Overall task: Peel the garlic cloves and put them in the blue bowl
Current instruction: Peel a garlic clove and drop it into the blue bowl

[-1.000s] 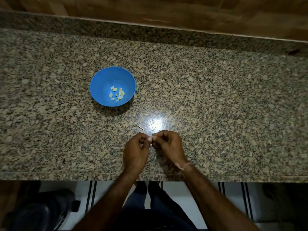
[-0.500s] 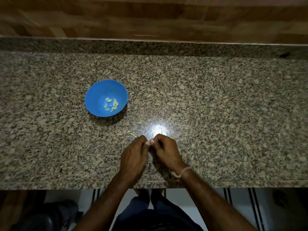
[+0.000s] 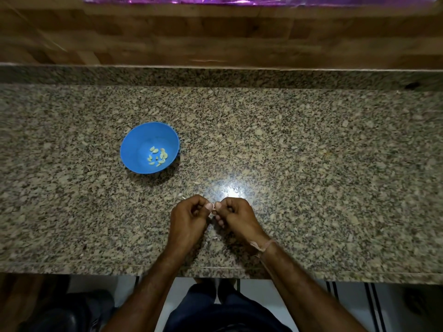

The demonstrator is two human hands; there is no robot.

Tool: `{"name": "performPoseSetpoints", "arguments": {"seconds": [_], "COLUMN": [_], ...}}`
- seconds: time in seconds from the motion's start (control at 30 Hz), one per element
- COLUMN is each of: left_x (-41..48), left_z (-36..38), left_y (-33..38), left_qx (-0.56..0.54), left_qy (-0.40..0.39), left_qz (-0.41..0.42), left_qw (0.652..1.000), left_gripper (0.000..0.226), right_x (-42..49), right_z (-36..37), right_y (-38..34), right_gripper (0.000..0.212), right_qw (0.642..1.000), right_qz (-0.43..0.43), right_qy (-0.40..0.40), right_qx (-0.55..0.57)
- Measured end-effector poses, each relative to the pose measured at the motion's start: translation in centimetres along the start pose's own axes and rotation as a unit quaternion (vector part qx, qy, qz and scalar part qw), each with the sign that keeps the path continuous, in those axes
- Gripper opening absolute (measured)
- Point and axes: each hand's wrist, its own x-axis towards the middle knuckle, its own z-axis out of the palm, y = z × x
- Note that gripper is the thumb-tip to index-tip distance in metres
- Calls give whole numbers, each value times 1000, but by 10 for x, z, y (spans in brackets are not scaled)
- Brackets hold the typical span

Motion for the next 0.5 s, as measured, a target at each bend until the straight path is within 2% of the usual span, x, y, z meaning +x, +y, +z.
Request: {"name": "performPoseSetpoints", "arguments": {"seconds": [0.17,0.37,0.5], "left_x": [-5,-12,-11], "left_z": [5,17,21], "left_y": [8,11,13], "left_qx": [23,66,75], "left_qy": [15,14,26], "left_qz": [5,3,-15], "left_qw": [1000,998,997], "left_gripper": [21,24,26], "right_x": [-3,-5,-6], "right_z": [-7,-2,-2], "right_y": [-2,0,-1], "right_gripper": [25,24,9], "right_qw": [998,976,965], "right_qz": [21,90,106], "right_qy": [-25,-23,-34], "right_qx": [46,197,237]}}
